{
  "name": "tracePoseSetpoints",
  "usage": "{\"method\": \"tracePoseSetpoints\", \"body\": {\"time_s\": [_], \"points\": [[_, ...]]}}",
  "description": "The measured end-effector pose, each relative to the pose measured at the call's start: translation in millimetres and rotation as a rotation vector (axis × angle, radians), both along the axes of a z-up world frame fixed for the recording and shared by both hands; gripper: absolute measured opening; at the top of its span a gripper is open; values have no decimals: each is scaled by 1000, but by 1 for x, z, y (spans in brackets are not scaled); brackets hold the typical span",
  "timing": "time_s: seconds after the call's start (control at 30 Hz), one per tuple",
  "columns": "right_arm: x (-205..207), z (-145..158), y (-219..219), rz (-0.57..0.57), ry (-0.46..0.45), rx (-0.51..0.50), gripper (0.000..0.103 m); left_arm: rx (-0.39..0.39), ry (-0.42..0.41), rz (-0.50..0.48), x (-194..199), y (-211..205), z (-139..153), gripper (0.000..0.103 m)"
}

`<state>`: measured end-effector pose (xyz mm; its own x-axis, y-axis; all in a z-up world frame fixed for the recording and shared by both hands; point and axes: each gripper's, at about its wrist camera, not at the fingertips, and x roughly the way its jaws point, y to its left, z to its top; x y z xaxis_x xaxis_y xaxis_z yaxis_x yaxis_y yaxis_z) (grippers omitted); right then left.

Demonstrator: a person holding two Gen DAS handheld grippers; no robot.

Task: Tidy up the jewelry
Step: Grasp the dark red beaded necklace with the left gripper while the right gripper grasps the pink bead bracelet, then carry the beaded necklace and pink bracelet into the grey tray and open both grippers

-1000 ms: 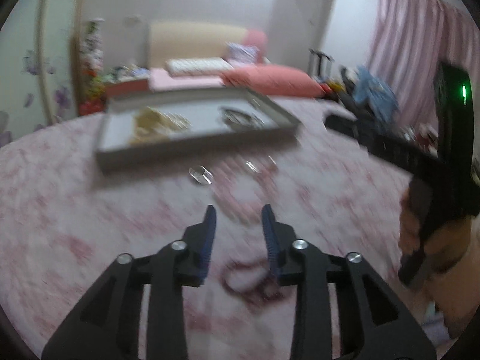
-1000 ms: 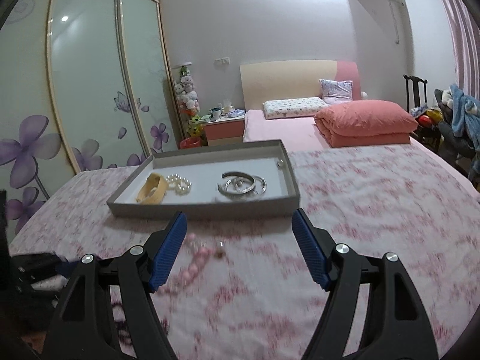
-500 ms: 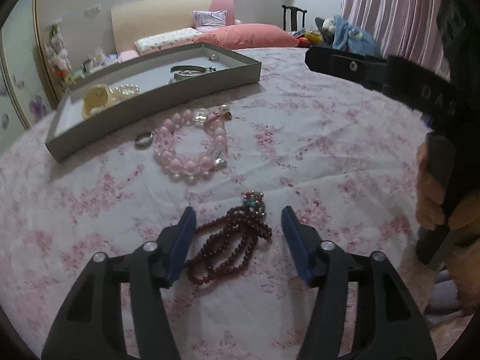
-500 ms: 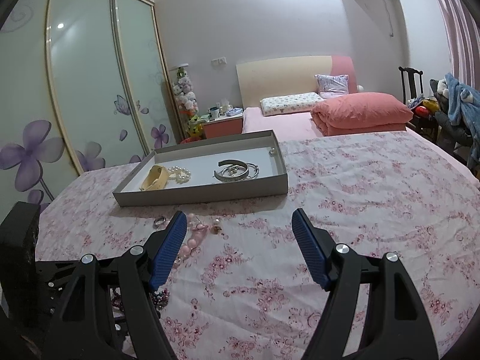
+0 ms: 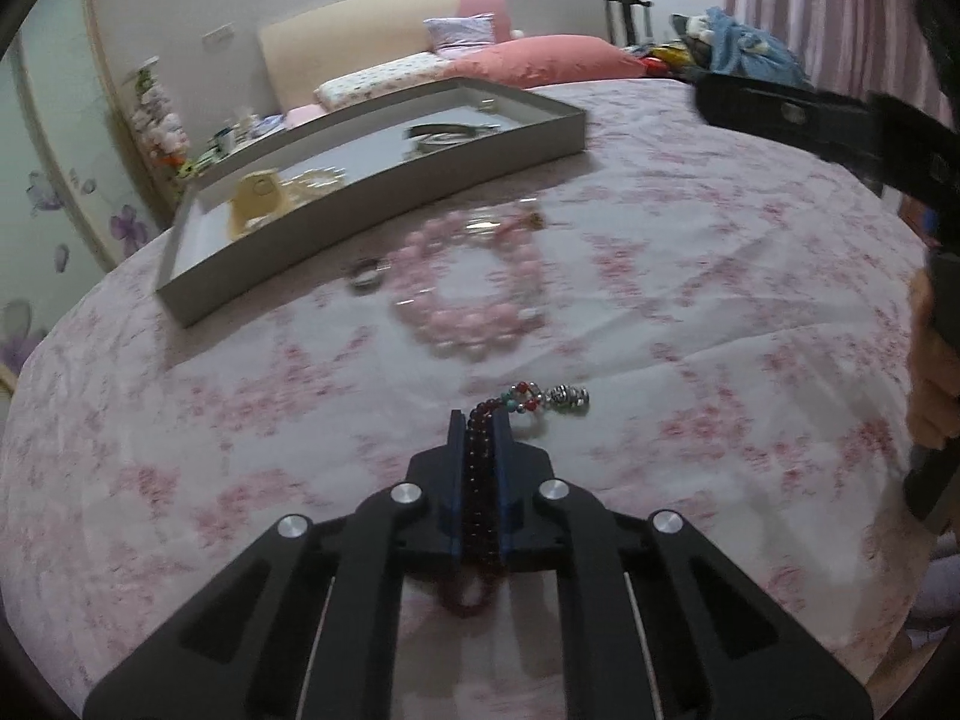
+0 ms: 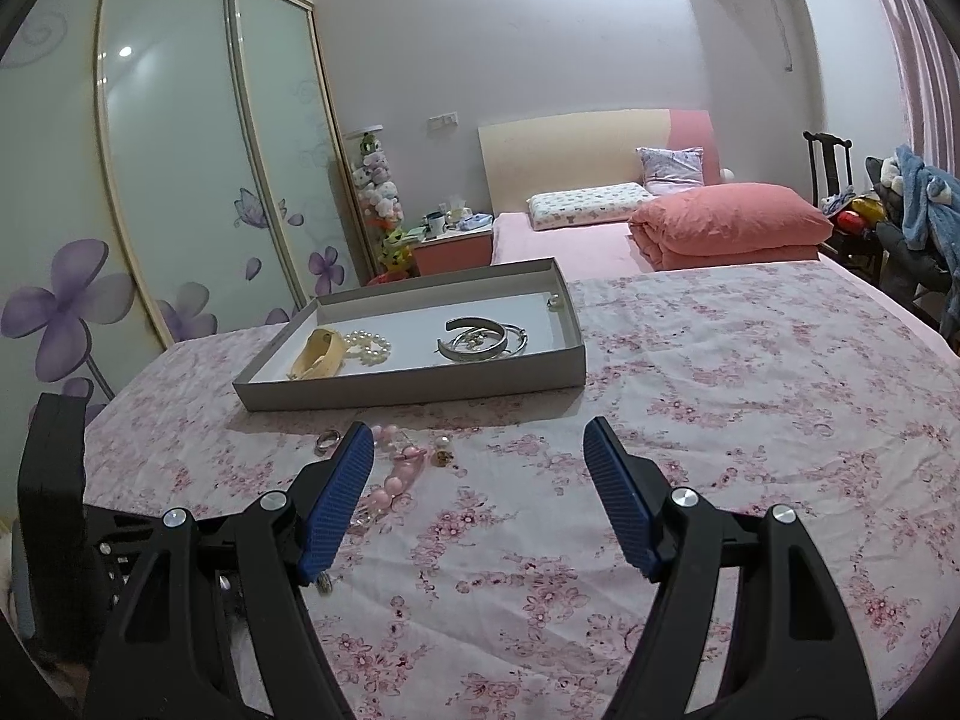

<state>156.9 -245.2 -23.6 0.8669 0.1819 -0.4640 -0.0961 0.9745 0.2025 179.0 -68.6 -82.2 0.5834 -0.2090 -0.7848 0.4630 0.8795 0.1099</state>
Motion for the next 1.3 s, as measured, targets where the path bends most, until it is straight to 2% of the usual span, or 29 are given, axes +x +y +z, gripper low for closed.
{"method": "tracePoseSetpoints", "body": {"time_s": [0.2, 0.33, 0.47, 0.53, 0.7, 0.93, 1.03, 1.2, 1.3], "points": [[5, -1, 8, 25, 17, -13, 72, 14, 1, 181, 29, 53, 2, 9], [12, -4, 19, 57, 46, -41, 70, -28, 16, 348, 53, 100, 4, 9], [26, -13, 33, 90, 102, -74, 60, -83, 13, 457, 62, 132, 5, 9], [33, -18, 38, 96, 131, -91, 55, -104, 18, 471, 63, 137, 6, 9], [52, -31, 47, 119, 224, -79, 42, -97, 16, 471, 60, 138, 8, 9], [79, -43, 72, 136, 340, -100, 38, -113, 21, 471, 61, 136, 8, 9], [85, -47, 79, 115, 366, -145, 36, -116, 22, 471, 60, 138, 8, 9], [81, -47, 78, 106, 375, -176, 14, -121, 23, 471, 60, 137, 9, 10], [74, -46, 71, 124, 375, -161, 14, -123, 23, 471, 59, 138, 8, 10]]}}
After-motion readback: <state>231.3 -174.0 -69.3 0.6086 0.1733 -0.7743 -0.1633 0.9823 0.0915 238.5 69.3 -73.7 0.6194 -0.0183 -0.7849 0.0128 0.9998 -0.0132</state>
